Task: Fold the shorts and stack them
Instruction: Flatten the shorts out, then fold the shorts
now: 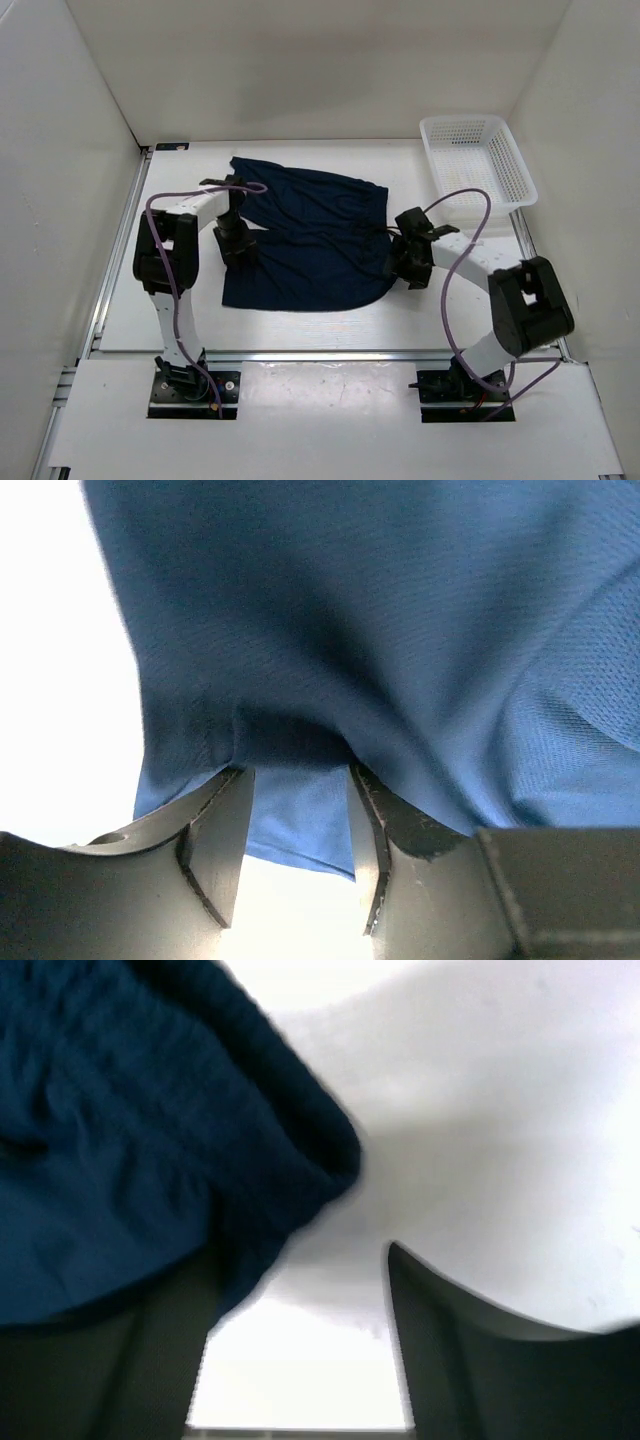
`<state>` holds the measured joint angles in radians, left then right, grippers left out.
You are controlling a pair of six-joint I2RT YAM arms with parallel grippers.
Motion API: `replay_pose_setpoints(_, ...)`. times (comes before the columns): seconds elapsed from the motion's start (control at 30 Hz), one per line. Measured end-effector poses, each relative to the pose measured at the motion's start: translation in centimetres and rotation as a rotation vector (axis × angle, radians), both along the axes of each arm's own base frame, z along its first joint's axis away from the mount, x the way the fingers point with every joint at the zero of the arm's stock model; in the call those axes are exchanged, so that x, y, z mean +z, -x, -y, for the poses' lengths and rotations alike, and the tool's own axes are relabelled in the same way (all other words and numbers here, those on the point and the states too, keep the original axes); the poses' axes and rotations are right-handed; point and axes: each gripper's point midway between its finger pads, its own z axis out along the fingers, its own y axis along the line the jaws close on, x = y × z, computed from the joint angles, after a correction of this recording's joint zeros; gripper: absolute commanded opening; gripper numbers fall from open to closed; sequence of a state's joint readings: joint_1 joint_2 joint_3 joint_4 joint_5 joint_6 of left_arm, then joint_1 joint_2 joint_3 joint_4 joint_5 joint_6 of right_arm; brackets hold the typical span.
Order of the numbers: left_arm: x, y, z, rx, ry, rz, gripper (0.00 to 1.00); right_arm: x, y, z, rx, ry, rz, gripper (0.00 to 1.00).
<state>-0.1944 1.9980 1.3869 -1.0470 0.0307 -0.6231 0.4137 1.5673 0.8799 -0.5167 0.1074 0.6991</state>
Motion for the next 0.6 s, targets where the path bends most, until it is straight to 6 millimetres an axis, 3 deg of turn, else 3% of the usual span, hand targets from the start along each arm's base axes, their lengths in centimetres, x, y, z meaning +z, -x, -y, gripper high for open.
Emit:
replay_pose_setpoints(0.13,1.8,-1.4,-2.5,0.023,-0.048,0.063,0.54,2.6,0.7,0.4,-0.012,-0.015,0.061,0.81)
replay_pose_setpoints(0.23,4.0,-0.3,-4.5,0.065,-0.062,0.113,0.55,4.6,0.4,0.6,-0.021,-0.032,0.129,0.81)
replay_pose_setpoints(0.33,5.9,3.2,-6.0,0.136,-0.066,0.141,0.55,5.1,0.4,0.8,-0.025,-0.028,0.144,0.81)
replay_pose_setpoints(0.4,5.9,6.2,-6.1,0.187,-0.052,0.133,0.55,5.0,0.5,0.9,-0.026,-0.024,0.142,0.79)
replay_pose_setpoints(0.5,4.1,10.5,-5.5,0.249,-0.023,0.055,0.56,5.0,0.5,0.8,-0.026,-0.025,0.142,0.78)
replay_pose_setpoints(0.6,2.1,12.2,-4.5,0.283,0.013,-0.032,0.58,5.0,0.5,0.8,-0.022,-0.028,0.142,0.8)
